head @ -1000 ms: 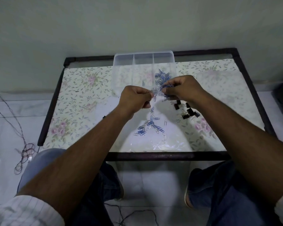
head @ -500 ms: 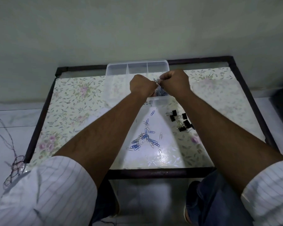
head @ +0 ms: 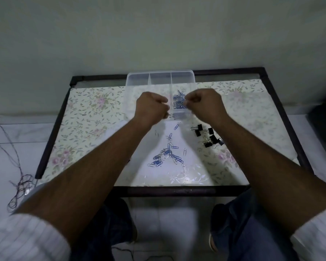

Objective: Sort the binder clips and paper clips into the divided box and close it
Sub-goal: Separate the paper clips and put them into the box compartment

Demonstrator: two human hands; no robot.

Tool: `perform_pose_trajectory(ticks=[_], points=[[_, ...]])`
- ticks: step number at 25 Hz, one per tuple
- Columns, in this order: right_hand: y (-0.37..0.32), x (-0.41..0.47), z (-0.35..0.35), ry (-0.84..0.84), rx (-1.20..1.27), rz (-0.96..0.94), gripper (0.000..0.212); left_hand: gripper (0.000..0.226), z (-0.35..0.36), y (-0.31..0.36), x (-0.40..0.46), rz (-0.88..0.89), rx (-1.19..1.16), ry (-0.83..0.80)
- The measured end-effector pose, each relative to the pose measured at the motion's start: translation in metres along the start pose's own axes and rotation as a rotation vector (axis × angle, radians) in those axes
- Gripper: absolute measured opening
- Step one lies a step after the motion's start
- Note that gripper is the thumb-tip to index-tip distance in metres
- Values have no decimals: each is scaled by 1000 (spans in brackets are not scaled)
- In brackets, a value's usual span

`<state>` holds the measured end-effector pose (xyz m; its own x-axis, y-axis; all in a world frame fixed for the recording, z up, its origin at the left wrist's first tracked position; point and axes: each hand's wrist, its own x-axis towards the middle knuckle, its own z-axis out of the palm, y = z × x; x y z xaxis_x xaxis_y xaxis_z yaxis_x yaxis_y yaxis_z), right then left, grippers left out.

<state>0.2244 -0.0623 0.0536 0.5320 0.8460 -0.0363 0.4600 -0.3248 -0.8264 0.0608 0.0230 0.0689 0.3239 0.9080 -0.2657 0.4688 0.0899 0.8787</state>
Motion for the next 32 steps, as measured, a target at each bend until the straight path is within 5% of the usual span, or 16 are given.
perform_pose_trajectory(ticks=[4,8,11,15,20,22,25,28,32], points=[[11,-66,18,-355,-433,-50,26,26,-34,-62,-66,70,469,-149],[37,-100,40,-467,-771,48,53,60,-34,-116,-83,20,728,-256],[50,-95,56,-484,-680,48,48,57,-23,-133,-73,80,780,-263],[53,-78,78,-391,-461,-28,18,15,-7,-135,-53,204,658,-182],[59,-52,78,-208,-371,-189,4,9,1,-126,-36,275,585,-133],[61,-42,74,-196,-395,-225,27,15,-1,-119,-32,274,553,-110],[62,-38,74,-446,-615,-247,83,35,-9,-111,-35,227,675,-109],[62,-53,78,-553,-661,-340,105,33,-11,-114,-43,148,917,-229],[58,-65,82,-547,-588,-412,55,6,-9,-120,-50,203,854,-273]])
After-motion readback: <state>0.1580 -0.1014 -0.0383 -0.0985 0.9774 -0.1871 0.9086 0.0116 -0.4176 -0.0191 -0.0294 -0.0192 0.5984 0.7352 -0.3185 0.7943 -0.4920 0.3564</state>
